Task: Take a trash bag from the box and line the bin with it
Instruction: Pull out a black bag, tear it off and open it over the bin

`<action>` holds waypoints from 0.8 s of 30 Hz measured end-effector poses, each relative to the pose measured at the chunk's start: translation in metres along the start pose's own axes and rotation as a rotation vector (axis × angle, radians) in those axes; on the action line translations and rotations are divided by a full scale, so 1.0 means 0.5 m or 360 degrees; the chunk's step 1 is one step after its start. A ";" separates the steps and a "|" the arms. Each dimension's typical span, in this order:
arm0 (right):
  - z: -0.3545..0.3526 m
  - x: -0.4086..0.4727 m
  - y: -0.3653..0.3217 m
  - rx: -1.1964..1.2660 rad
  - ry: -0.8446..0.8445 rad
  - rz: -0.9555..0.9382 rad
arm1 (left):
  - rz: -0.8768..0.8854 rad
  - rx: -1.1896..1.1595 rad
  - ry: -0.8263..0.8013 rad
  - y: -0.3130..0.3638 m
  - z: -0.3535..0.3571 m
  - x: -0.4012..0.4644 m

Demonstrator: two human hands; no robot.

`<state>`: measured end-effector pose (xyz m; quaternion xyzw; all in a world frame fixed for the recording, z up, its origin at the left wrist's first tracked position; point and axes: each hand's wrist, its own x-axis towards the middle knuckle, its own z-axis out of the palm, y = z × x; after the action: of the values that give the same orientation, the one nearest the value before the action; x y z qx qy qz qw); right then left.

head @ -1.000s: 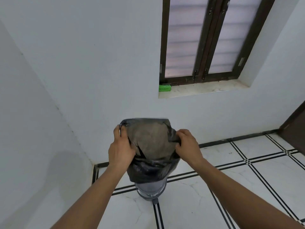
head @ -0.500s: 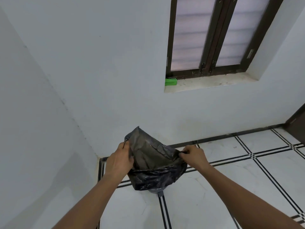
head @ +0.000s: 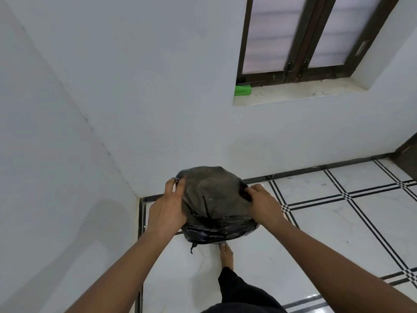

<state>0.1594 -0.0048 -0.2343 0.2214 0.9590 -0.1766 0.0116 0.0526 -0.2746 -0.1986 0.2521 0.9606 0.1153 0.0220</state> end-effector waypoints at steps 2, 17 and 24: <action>0.011 0.016 -0.009 0.0007 0.0095 0.0051 | -0.0015 0.0020 -0.0017 -0.010 0.010 0.001; -0.001 0.132 -0.063 0.0899 0.0072 0.0451 | -0.0362 -0.0407 -0.0342 -0.069 0.029 0.097; -0.058 0.204 -0.133 0.1044 -0.0078 0.0309 | -0.0286 -0.0381 0.0017 -0.058 -0.011 0.148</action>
<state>0.0405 -0.0077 -0.1954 0.2992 0.8251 -0.4789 -0.0204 -0.0262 -0.2643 -0.1987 0.1601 0.9587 0.2279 0.0571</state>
